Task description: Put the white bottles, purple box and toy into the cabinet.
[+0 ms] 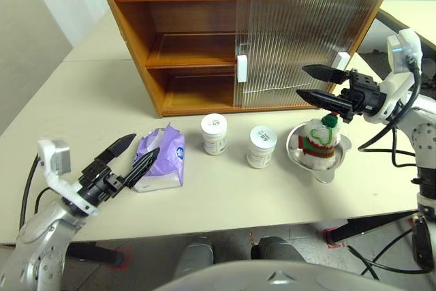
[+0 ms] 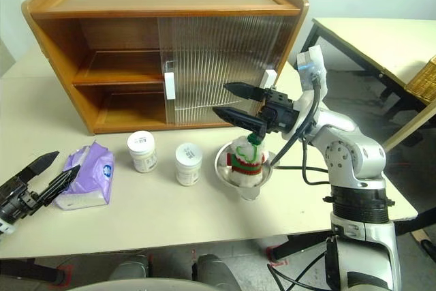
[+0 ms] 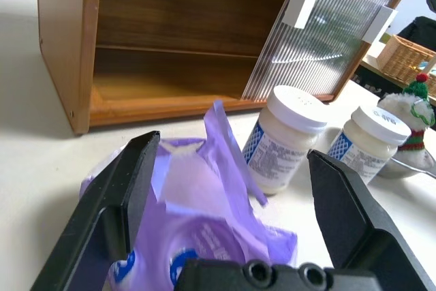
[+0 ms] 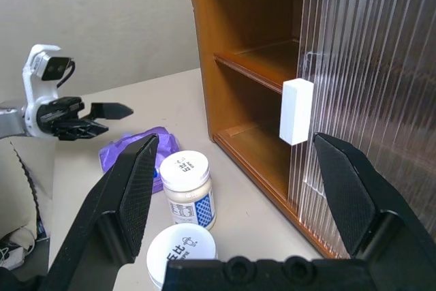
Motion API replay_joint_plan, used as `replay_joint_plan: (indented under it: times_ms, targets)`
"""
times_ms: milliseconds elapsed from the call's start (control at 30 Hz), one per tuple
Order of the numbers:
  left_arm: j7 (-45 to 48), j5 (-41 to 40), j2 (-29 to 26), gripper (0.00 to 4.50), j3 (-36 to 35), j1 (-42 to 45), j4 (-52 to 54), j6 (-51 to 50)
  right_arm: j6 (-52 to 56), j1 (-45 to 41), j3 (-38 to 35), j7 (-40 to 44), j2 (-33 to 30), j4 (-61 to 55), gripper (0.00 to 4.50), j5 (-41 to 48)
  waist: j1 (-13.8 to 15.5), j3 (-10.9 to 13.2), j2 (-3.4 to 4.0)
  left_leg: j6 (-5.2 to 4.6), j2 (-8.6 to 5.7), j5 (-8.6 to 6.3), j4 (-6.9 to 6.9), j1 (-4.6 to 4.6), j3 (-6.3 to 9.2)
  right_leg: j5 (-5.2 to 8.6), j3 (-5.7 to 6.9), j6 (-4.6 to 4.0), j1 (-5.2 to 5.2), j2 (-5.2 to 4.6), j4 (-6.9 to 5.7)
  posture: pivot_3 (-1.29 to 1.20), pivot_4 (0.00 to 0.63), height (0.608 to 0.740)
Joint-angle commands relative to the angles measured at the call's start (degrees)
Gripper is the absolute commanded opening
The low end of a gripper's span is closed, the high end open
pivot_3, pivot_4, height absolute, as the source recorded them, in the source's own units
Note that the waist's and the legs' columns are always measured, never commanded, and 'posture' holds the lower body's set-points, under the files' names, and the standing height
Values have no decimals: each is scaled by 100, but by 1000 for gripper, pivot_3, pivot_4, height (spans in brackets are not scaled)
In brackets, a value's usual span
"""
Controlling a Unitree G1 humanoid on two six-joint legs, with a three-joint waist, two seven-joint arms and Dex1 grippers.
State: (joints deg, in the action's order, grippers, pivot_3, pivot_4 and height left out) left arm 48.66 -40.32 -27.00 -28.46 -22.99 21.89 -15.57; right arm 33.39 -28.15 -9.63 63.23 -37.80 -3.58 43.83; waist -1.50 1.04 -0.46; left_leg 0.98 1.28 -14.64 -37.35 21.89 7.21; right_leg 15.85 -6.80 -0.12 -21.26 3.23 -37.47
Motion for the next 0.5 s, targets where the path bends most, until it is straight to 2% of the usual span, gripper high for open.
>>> replay_joint_plan:
  times_ms: [33, 267, 500]
  targets:
    - [225, 247, 68, 4476, 21, -345, -157, 416, -30, -120, 117, 64, 5, 88, 4500, -112, -1, 0, 1, 0, 1, 0, 3, 0, 0, 1, 0, -1, -2, 2, 0, -28, 35, 740]
    - [422, 624, 169, 4476, 248, -602, -627, 1003, -18, -183, 125, 103, 34, 117, 4500, -148, -1, 1, 6, 0, 8, 0, 14, -4, -2, 10, -3, -16, -19, 5, -29, -29, 37, 740]
    - [225, 1040, 442, 4476, 611, -75, -1698, 1493, 30, -169, 91, 69, -4, 54, 4500, -126, 2, 2, 10, -1, 15, 1, 11, -6, -2, 13, -9, -19, -24, 1, -54, -45, 37, 740]
